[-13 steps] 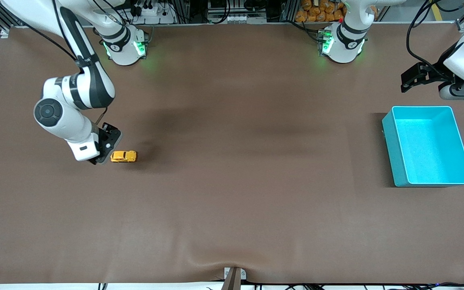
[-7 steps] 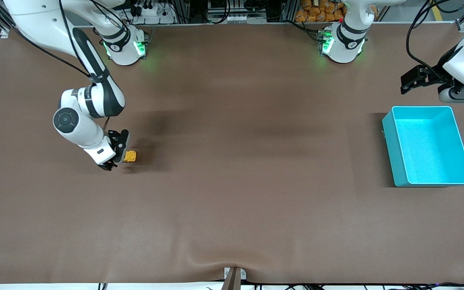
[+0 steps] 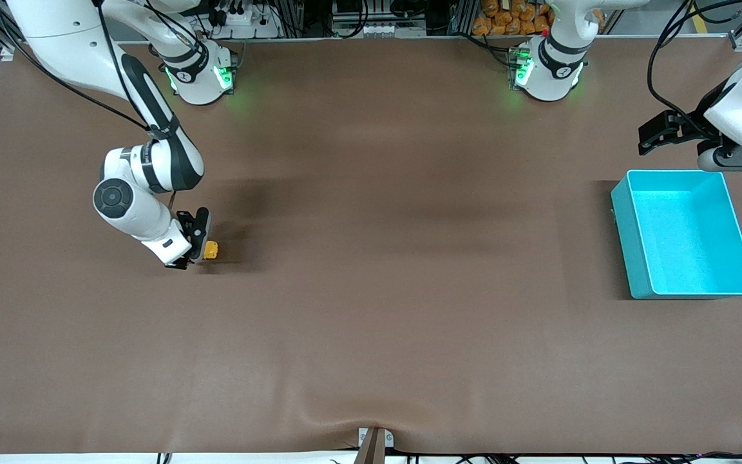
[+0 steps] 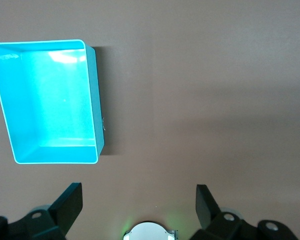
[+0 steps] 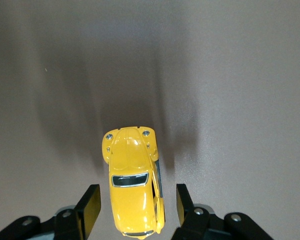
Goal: Wind and store yellow beetle car
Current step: 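Close the right gripper on the yellow car's body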
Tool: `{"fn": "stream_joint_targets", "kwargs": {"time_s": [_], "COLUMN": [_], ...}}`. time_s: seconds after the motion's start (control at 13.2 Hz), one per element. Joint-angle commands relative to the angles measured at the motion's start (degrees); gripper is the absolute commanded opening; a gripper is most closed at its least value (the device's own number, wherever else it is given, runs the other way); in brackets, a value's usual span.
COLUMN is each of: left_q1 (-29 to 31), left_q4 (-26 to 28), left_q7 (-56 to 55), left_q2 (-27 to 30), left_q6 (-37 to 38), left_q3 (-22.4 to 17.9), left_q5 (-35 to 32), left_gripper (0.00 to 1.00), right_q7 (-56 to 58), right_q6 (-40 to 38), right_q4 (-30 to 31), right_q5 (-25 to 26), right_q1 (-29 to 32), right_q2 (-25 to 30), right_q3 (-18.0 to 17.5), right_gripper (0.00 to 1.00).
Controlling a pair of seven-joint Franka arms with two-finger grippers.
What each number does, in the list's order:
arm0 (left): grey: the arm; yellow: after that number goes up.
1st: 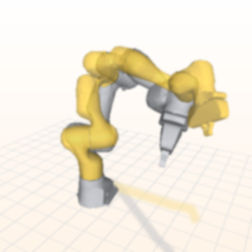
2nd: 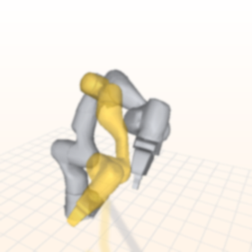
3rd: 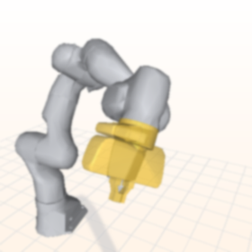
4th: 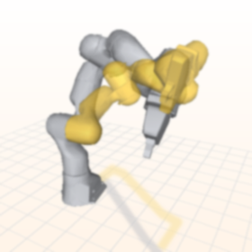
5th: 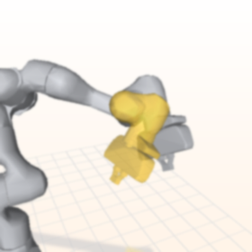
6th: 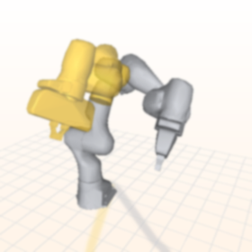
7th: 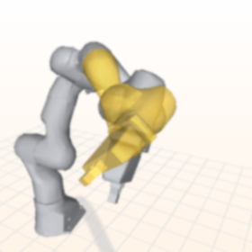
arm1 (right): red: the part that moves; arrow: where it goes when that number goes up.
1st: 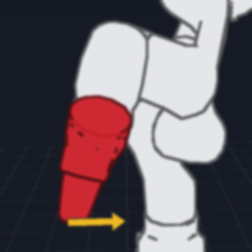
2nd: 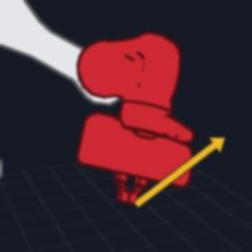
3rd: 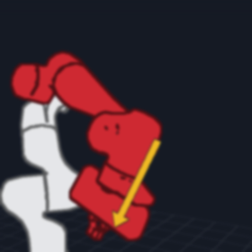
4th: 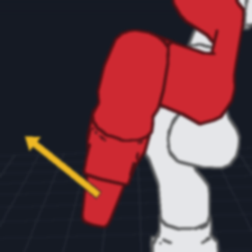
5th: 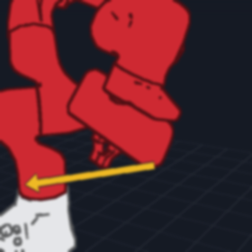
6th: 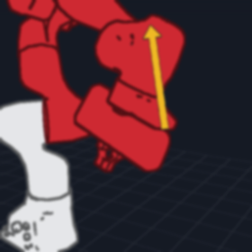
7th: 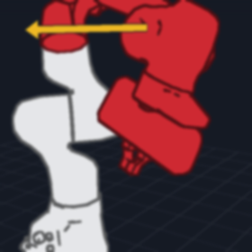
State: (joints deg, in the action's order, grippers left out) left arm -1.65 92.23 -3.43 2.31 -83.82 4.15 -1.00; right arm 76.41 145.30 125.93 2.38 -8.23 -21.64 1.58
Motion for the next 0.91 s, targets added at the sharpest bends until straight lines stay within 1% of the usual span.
{"fn": "stream_joint_targets", "kwargs": {"time_s": [0.0, 0.38, 0.46, 0.61, 0.83], "left_q1": [-0.11, -0.46, -0.46, -0.54, -0.46], "left_q4": [-1.17, -1.17, -1.17, -1.17, -1.26], "left_q7": [-0.34, -0.61, -0.61, -0.61, -0.61], "left_q2": [-0.38, -0.82, -0.82, -0.9, -0.9], "left_q6": [0.15, 0.15, 0.15, 0.15, 0.15], "left_q3": [0.07, 0.25, 0.25, 0.25, 0.25], "left_q5": [0.21, 0.21, 0.21, 0.21, 0.21], "left_gripper": [1.0, 1.0, 1.0, 1.0, 1.0], "right_q7": [1.37, 1.46, 1.46, 1.46, 1.46], "right_q6": [1.3, 1.74, 1.74, 1.74, 1.74], "right_q4": [0.36, 0.45, 0.45, 0.45, 0.45], "right_q5": [0.52, 0.52, 0.52, 0.52, 0.52], "right_q1": [-0.12, -0.12, -0.12, -0.12, -0.03], "right_q2": [-0.16, -1.04, -1.13, -1.13, -1.39], "right_q3": [0.17, 0.17, 0.17, 0.17, 0.17], "right_gripper": [0.65, 0.62, 0.58, 0.53, 0.37]}}
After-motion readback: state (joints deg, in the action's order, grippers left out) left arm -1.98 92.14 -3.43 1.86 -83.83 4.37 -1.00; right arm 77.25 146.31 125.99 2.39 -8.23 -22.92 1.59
